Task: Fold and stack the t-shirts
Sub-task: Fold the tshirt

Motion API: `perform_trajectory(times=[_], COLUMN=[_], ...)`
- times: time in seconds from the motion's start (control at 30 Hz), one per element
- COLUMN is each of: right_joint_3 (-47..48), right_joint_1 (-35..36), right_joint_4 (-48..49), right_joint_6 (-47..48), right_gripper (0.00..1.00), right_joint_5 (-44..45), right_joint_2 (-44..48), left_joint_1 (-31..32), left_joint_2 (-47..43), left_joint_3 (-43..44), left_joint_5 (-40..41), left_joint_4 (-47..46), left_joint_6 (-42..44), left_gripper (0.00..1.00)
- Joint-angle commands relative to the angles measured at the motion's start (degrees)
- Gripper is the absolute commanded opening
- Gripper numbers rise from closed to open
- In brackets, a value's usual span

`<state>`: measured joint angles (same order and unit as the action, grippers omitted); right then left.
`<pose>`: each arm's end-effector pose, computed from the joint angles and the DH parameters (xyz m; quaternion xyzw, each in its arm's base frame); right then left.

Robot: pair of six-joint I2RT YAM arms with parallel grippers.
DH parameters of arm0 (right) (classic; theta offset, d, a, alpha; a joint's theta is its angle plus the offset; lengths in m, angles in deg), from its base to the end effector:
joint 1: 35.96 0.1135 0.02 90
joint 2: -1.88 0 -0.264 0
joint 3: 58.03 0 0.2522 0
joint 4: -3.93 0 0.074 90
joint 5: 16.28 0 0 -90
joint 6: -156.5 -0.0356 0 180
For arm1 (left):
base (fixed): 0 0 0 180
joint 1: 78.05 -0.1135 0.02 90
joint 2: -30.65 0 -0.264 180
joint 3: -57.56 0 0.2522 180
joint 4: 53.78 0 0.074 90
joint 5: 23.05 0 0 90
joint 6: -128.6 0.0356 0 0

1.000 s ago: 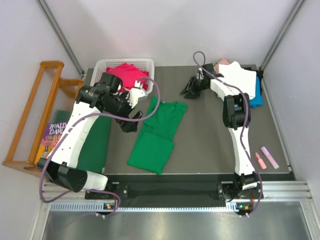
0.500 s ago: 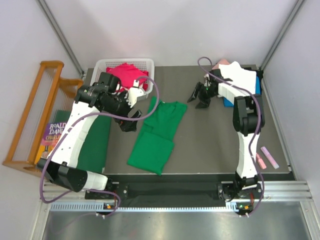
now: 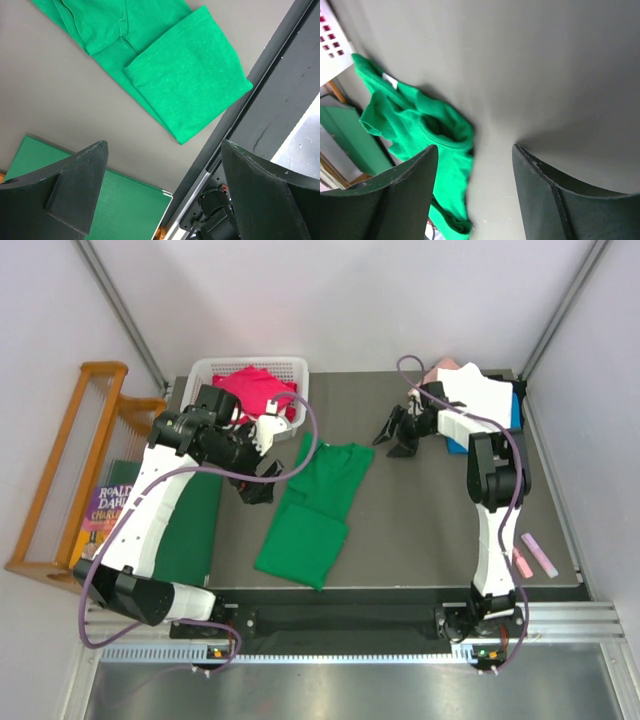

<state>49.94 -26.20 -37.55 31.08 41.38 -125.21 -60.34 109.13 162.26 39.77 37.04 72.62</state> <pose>0.4586 0.0982 0.1508 0.1374 0.9215 0.3423 0.1215 0.2226 -0.0881 0.3882 0.4601 0.8307 -0.1966 0.2440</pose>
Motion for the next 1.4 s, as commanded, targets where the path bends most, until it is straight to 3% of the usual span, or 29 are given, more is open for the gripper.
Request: perform_trajectory(times=[0.0,0.3,0.37,0.4,0.47,0.5,0.53,0.8,1.07,1.17,1.23,1.27,1.3,1.37], right_joint_3=[1.76,1.07,-0.43,-0.87,-1.14,-1.05,-0.79,5.01,25.56,35.4,40.67,41.48,41.31,38.34], right_joint_1=[4.39,9.22,9.4,9.4,9.31,9.23,8.96,3.52,-2.2,-3.17,-3.43,-3.43,-3.17,-2.9], right_joint_4=[0.92,2.67,3.99,4.26,4.43,4.26,4.08,-0.83,-11.9,-15.6,-16.57,-17.27,-17.27,-16.84], right_joint_6=[0.18,-1.93,-2.37,-2.81,-2.64,-2.55,-2.55,-0.44,2.19,2.11,1.85,1.67,1.76,3.06], right_gripper=[0.62,0.57,0.47,0.33,0.19,0.03,0.0,0.0,0.0,0.07,0.26,0.37,0.65,0.87], right_joint_5=[0.26,-0.97,-1.06,-0.97,-0.45,-0.27,-0.1,2.19,3.77,2.99,0.71,0.26,0.08,2.53], right_joint_2=[-3.25,-3.96,-3.7,-3.61,-3.43,-3.43,-3.43,-4.75,-14.49,-19.41,-22.31,-22.76,-22.51,-19.79], left_joint_1=[-0.22,-0.22,-0.22,-0.22,-0.22,-0.22,-0.22,-0.22,-0.22,-0.22,-0.31,-0.31,-0.31,-0.31], left_joint_2=[-0.87,-0.78,-1.04,-1.13,-1.31,-1.31,-1.22,-1.4,-1.75,-2.01,-2.1,-2.1,-2.1,-1.93], left_joint_3=[-0.15,-0.41,-0.67,-0.76,-0.93,-1.02,-1.02,-1.11,-0.76,-0.93,-1.02,-1.02,-1.02,-1.11], left_joint_5=[-1.74,-2.09,-1.91,-1.91,-1.56,-1.3,-1.12,-1.03,-0.24,0.46,0.9,0.99,1.07,0.81], left_joint_4=[2.84,2.31,2.31,2.13,2.05,1.96,1.96,2.31,3.36,3.8,3.98,4.07,4.07,4.07], left_joint_6=[-0.09,-0.09,-0.09,-0.09,-0.1,-0.09,-0.09,0.43,1.22,1.31,1.49,1.57,1.49,1.49], left_gripper=[0.99,0.99,0.99,0.99,0.99,0.99,0.99,0.99,0.99,0.99,0.99,0.99,0.99,0.99])
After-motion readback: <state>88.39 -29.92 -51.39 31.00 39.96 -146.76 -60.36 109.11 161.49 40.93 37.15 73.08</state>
